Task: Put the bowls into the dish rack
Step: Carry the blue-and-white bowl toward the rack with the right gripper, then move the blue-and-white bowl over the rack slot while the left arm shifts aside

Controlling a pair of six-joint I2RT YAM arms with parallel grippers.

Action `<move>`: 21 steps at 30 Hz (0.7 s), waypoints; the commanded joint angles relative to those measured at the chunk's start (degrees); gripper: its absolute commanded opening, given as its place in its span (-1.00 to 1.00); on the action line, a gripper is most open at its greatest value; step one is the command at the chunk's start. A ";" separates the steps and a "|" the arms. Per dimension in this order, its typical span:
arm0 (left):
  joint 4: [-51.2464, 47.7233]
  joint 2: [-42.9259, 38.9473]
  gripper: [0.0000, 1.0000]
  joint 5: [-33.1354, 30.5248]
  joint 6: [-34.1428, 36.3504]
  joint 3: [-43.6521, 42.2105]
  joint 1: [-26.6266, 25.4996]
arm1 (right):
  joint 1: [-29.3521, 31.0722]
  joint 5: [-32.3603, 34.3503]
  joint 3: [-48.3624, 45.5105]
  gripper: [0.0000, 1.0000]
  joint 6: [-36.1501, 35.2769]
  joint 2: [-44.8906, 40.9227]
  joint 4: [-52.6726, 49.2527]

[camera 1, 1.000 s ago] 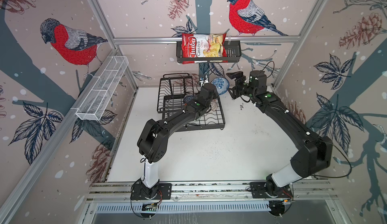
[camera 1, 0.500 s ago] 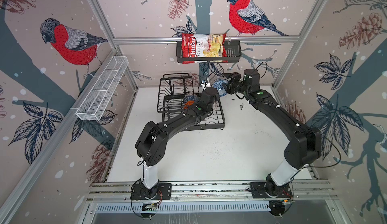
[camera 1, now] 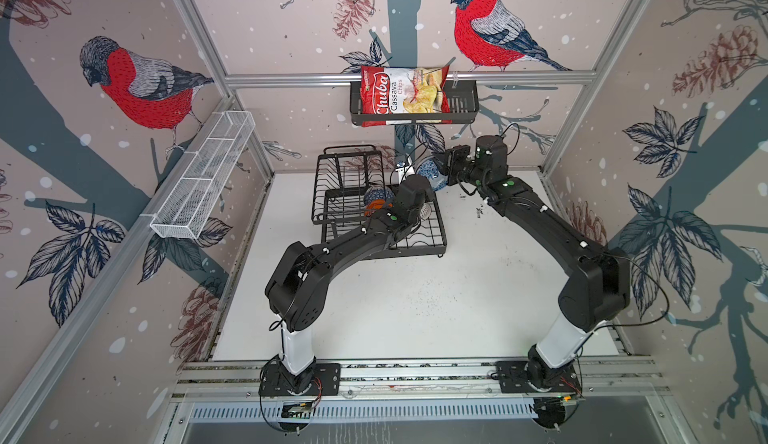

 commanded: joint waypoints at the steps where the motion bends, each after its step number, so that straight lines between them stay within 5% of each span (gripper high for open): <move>1: 4.93 -1.95 -1.00 1.02 1.59 0.03 -0.35 | -0.23 4.83 0.08 -0.85 -4.19 0.36 0.13; 13: 3.52 -2.42 -0.98 0.68 1.61 0.37 0.01 | 0.39 4.48 0.56 -1.00 -4.65 0.69 1.22; 21: 1.75 -2.10 -0.67 1.88 1.25 1.32 0.51 | 0.26 4.28 -0.77 -1.00 -5.27 -0.07 2.13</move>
